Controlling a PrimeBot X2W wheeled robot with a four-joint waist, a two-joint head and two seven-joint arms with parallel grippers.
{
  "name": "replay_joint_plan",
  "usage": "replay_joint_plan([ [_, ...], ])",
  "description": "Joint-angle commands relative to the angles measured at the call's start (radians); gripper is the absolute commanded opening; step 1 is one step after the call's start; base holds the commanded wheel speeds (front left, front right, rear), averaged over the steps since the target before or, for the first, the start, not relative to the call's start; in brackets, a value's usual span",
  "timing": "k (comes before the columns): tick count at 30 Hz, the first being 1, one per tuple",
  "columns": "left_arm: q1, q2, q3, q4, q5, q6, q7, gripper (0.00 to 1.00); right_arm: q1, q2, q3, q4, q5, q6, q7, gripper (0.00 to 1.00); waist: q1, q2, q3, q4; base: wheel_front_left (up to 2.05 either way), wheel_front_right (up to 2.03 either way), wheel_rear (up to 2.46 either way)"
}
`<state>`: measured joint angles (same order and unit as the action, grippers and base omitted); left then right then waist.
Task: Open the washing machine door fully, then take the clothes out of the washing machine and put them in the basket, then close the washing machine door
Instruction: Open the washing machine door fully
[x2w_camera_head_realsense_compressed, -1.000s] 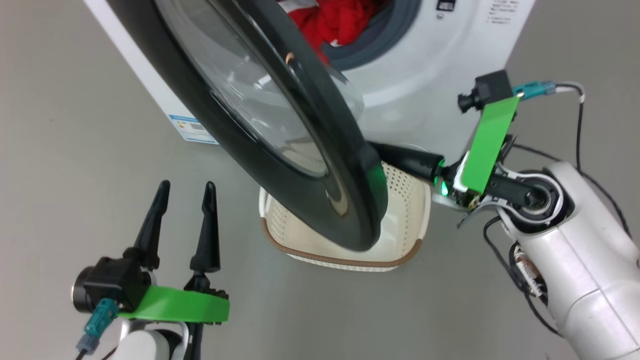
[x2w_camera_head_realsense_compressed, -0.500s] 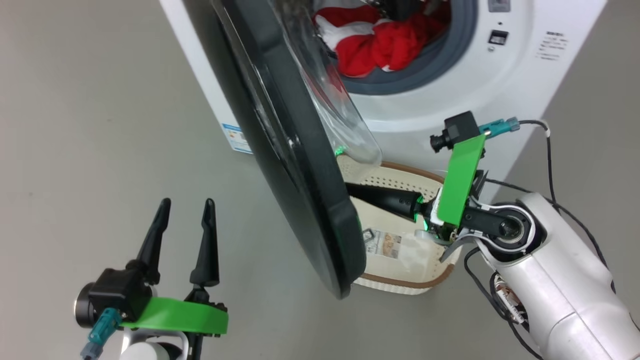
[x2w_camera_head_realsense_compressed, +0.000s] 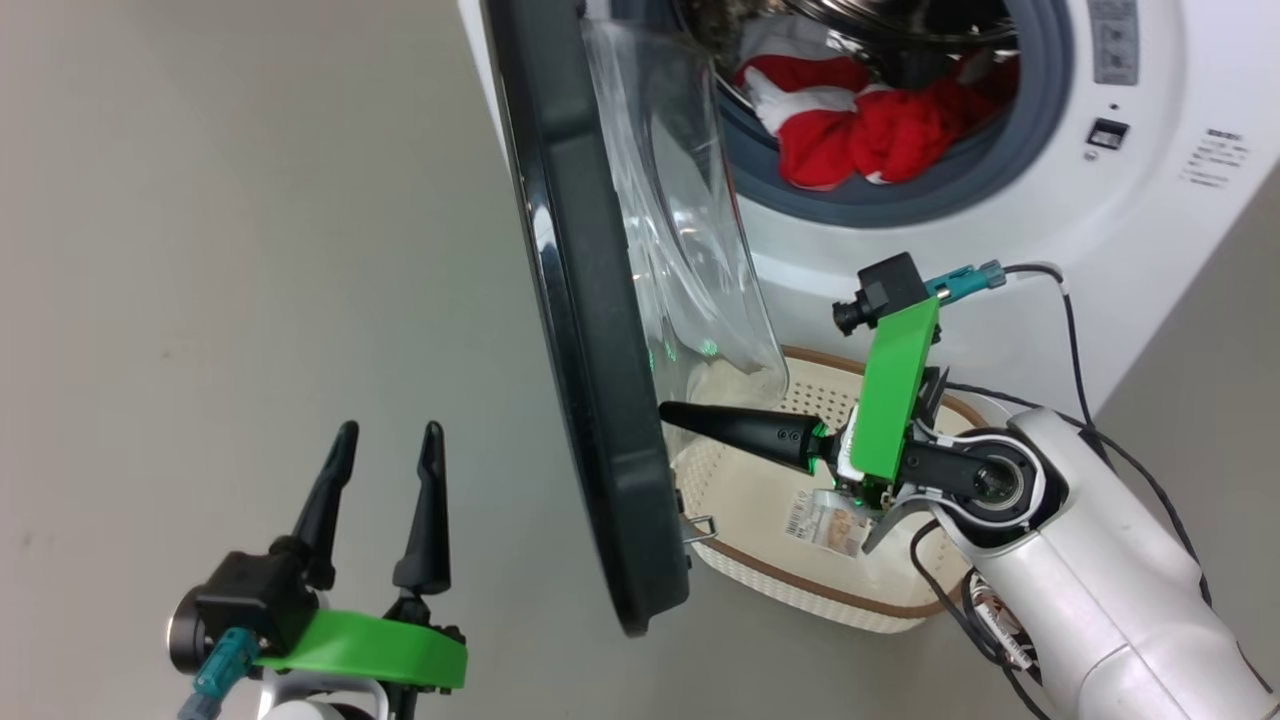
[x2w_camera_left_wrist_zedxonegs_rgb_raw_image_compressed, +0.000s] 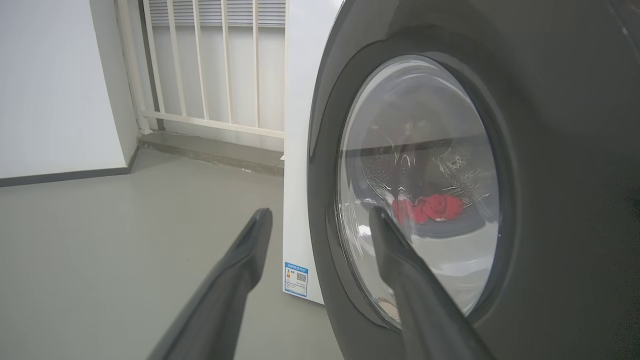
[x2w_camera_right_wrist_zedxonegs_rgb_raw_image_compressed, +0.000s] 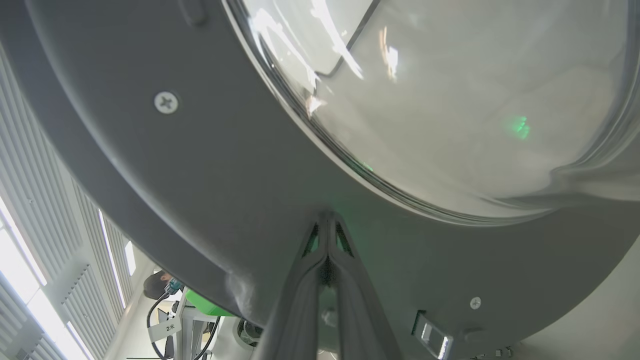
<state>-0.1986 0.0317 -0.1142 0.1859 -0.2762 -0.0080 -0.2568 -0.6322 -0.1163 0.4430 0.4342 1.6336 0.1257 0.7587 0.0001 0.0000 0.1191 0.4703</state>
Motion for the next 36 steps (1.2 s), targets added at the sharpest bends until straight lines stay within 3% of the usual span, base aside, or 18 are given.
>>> replay_joint_plan([
  [1,-0.005,0.018,0.027,-0.018,-0.005,0.006,-0.005,1.00,0.008,0.035,0.018,-0.029,-0.003,0.005,0.008,0.00,0.0000,0.0000,-0.015,0.027,0.00,0.00,0.00],
  [6,-0.002,0.018,0.020,-0.006,-0.010,0.008,-0.005,1.00,0.016,0.042,0.029,-0.025,-0.004,0.005,0.009,0.00,0.0000,0.0000,-0.031,0.060,0.00,0.00,0.00],
  [20,0.027,0.018,0.046,-0.043,-0.023,0.026,-0.005,1.00,-0.022,0.061,0.084,-0.003,-0.004,0.005,0.015,0.00,0.0000,0.0000,-0.022,0.071,0.00,0.00,0.00],
  [29,0.035,0.018,0.039,-0.016,-0.044,0.014,-0.005,1.00,0.005,0.046,0.090,-0.050,-0.048,0.005,-0.031,0.00,0.0000,0.0000,-0.036,0.067,0.00,0.00,0.00],
  [30,0.035,0.018,0.038,-0.012,-0.045,0.013,-0.005,1.00,0.015,0.040,0.088,-0.064,-0.061,0.005,-0.048,0.41,0.0000,0.0000,-0.041,0.065,0.00,0.00,0.00],
  [31,0.035,0.018,0.037,-0.006,-0.043,0.011,-0.005,1.00,0.026,0.030,0.089,-0.079,-0.079,0.005,-0.067,0.67,0.0000,0.0000,-0.044,0.064,0.00,0.00,0.00],
  [32,0.034,0.018,0.036,-0.001,-0.040,0.010,-0.005,1.00,0.039,0.022,0.088,-0.094,-0.095,0.005,-0.088,0.99,0.0000,0.0000,-0.049,0.063,0.00,0.00,0.00],
  [36,0.035,0.019,0.030,0.026,-0.032,0.009,-0.005,1.00,0.092,-0.022,0.094,-0.147,-0.182,0.005,-0.197,1.00,0.0000,0.0000,-0.062,0.058,0.00,0.00,0.00],
])
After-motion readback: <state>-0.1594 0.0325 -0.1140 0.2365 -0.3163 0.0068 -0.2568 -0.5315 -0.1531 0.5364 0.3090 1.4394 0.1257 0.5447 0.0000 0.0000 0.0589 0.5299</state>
